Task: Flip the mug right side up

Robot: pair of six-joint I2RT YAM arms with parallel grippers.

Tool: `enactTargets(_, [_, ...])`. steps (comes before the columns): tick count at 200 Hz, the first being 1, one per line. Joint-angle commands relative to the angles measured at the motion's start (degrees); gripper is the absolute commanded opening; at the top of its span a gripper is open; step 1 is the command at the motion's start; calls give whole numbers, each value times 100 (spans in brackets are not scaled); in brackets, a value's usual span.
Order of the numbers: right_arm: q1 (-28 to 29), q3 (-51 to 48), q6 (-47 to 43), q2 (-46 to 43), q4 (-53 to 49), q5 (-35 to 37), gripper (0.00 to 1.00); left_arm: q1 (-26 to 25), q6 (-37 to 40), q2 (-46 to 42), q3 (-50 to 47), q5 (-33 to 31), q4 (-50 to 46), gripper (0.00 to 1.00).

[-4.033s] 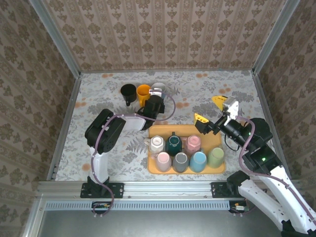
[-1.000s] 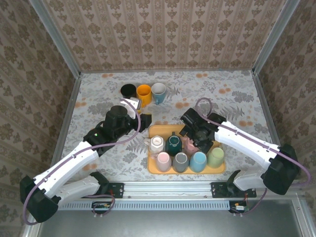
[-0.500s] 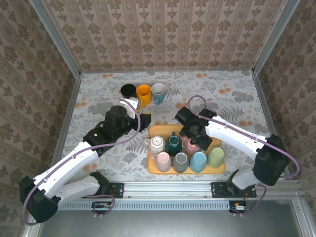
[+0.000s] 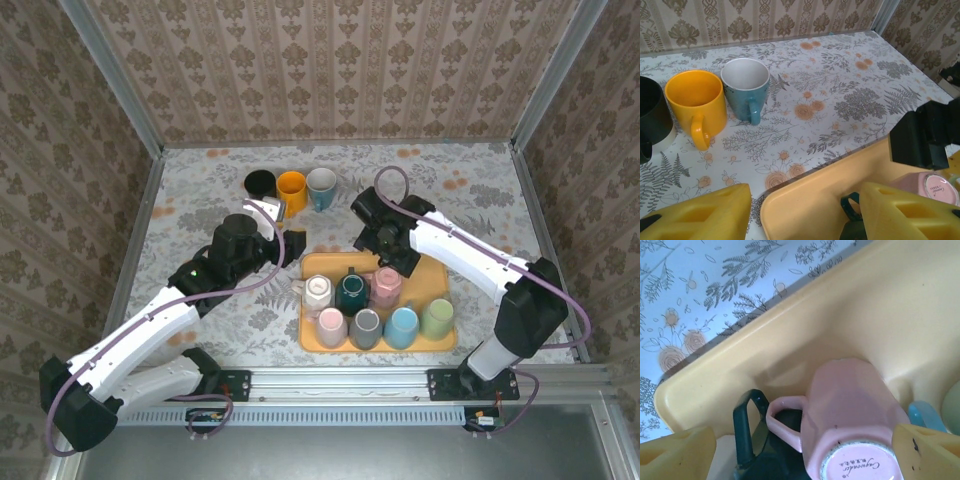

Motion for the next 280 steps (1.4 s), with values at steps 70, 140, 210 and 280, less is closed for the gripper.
enactTargets(70, [221,156,1059,78,-1396,-76,100,-42,137,-73,-52,-48,48,61])
enactTargets(140, [209,-281,1312,196,-613,-459,100,-53,124,-11,-65,-57,54,61])
enactTargets(210, [183,-864,1489,344,-46,-521,98,-68,198,-16,-82,-154,55,61])
enactTargets(280, [135,-882,1438,273,117,-298,72,-114,306,-44,-86,-244,39,62])
